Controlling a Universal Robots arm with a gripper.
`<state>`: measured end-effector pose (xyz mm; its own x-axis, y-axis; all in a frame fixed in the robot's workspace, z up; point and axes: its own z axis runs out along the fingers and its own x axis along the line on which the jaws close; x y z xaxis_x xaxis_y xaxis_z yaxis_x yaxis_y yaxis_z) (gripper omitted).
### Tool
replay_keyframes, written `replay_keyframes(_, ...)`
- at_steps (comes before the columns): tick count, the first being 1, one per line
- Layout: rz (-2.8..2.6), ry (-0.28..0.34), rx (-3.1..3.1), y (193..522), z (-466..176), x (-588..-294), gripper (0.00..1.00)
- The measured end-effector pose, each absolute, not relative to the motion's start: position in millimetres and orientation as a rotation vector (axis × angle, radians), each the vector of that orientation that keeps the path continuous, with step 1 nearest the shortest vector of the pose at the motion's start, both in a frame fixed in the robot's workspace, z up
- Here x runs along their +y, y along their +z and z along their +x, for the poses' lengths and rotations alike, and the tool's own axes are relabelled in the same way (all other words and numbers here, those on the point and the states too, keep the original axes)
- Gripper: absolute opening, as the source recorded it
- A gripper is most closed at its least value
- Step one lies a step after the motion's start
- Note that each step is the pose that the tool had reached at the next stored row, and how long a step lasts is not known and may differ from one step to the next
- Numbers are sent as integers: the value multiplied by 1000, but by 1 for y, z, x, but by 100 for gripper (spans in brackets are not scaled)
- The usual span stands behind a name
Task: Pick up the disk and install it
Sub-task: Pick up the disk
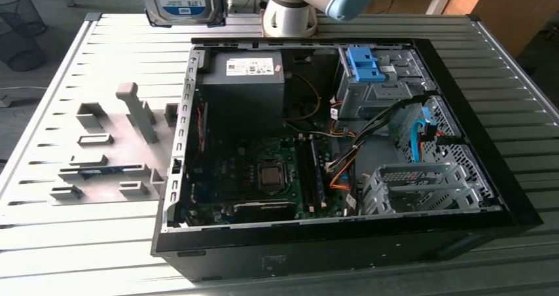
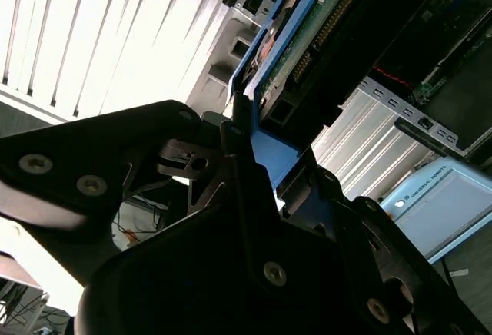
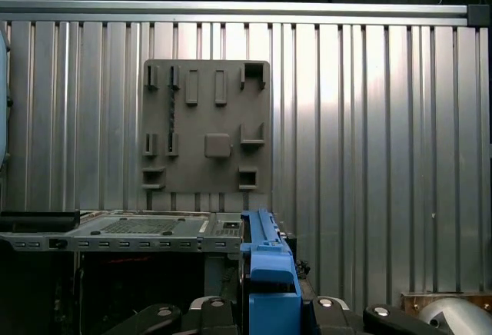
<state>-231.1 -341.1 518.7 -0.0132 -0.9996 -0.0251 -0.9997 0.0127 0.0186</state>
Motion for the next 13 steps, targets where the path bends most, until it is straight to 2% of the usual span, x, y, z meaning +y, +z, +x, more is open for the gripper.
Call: replay_keyframes(13,-2203,48,2232,519,-218,-341,36)
